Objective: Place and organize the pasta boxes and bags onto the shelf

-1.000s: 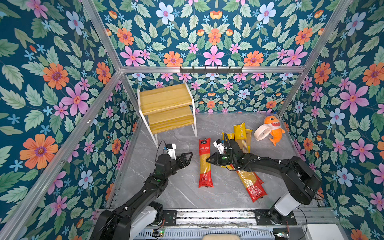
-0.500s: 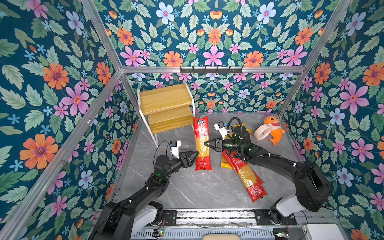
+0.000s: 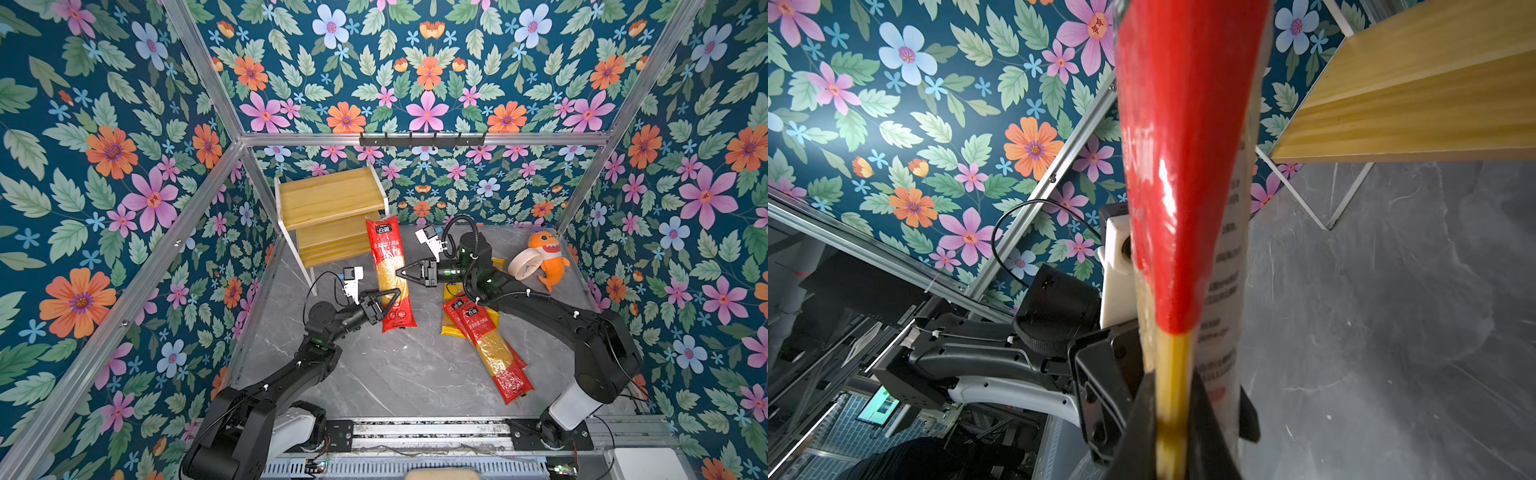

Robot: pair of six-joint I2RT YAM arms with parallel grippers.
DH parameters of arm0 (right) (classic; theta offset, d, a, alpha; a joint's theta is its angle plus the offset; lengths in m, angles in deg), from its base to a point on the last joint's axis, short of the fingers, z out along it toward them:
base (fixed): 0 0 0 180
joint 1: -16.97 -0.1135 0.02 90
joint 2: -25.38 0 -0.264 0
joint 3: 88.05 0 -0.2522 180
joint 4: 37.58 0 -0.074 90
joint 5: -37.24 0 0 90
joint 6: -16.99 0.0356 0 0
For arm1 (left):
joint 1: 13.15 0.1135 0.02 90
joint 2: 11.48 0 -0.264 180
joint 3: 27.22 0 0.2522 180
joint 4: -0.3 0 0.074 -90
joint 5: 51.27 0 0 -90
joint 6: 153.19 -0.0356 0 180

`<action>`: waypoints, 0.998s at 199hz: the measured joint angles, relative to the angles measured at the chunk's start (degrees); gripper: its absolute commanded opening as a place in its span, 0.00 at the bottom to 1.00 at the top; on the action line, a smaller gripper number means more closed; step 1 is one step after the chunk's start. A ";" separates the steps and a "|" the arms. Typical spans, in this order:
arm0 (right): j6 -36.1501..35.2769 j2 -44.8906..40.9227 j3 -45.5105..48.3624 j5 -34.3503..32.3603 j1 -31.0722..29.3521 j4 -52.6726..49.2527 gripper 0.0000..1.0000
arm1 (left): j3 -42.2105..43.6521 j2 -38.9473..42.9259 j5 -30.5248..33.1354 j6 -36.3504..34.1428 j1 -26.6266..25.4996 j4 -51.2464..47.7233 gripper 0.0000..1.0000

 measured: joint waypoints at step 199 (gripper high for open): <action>9.22 1.57 3.98 -1.14 -3.45 0.37 0.25 | -10.51 -0.50 -2.49 13.16 9.81 -11.78 0.24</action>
